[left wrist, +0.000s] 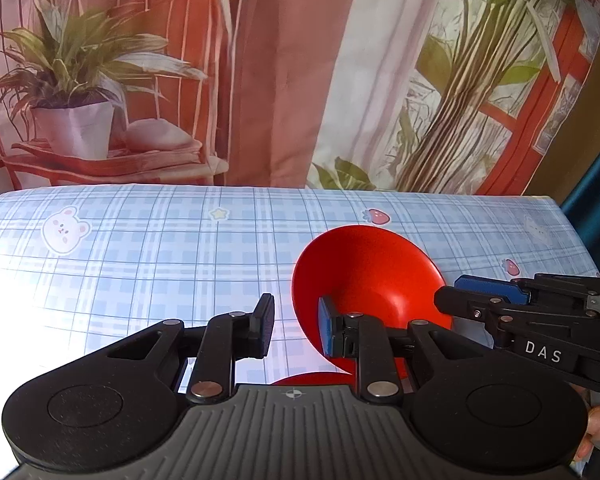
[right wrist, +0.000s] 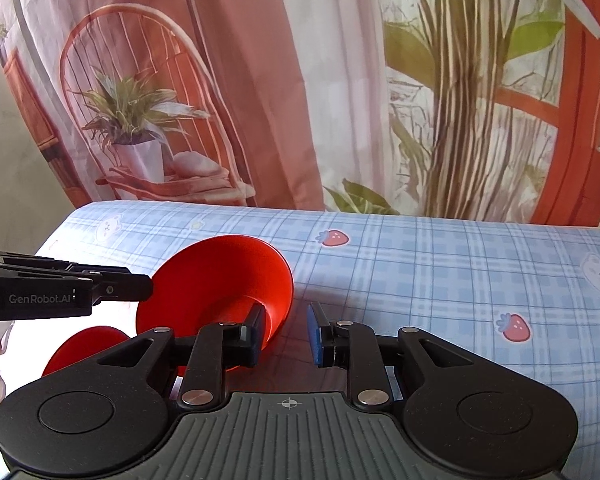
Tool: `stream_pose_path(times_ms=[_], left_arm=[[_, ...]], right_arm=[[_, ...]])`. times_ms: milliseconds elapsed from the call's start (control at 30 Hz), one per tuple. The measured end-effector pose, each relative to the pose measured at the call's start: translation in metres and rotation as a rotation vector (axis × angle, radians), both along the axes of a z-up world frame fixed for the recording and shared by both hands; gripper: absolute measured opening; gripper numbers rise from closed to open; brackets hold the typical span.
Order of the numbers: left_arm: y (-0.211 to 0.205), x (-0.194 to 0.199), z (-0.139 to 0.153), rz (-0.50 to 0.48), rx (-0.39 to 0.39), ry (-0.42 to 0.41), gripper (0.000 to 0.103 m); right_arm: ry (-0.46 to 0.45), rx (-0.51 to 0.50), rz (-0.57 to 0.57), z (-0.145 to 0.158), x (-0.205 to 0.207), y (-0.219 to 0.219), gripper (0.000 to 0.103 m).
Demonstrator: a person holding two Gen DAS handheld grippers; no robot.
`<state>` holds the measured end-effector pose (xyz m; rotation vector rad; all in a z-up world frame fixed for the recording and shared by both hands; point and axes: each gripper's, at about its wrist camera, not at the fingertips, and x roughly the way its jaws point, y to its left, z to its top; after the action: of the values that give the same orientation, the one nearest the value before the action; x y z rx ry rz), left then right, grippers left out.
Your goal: Organize plates and bowls
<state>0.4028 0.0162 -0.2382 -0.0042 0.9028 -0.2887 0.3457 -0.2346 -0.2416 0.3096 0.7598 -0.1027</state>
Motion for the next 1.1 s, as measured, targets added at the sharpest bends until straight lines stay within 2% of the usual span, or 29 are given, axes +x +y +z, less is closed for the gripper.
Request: stream_pose_path(times_ms=[167,233,267,433,667,1100], left_arm=[[-0.001,0.001,-0.004,-0.022,-0.001,0.011,0.024],[-0.002,0.000,-0.004,-0.035,-0.007,0.005,0.017],[-0.002,-0.001,-0.004,-0.037,-0.009,0.006,0.017],[-0.002,-0.003,0.000,-0.034,-0.017,-0.005,0.015],[-0.003,-0.013,0.019,-0.033,-0.024,-0.051,0.015],[0.002,-0.048,0.054,-0.021,0.026,-0.107,0.015]], right_arm=[[0.005,0.016,0.009,-0.004,0.001,0.000,0.018],[0.004,0.018,0.022,-0.005,0.002,0.001,0.012],[0.004,0.018,0.025,-0.005,0.002,0.002,0.011],[-0.009,0.002,0.021,-0.001,0.001,0.004,0.011],[-0.047,-0.025,0.020,0.017,-0.007,0.004,0.011],[-0.121,-0.024,0.042,0.054,-0.029,0.021,0.010]])
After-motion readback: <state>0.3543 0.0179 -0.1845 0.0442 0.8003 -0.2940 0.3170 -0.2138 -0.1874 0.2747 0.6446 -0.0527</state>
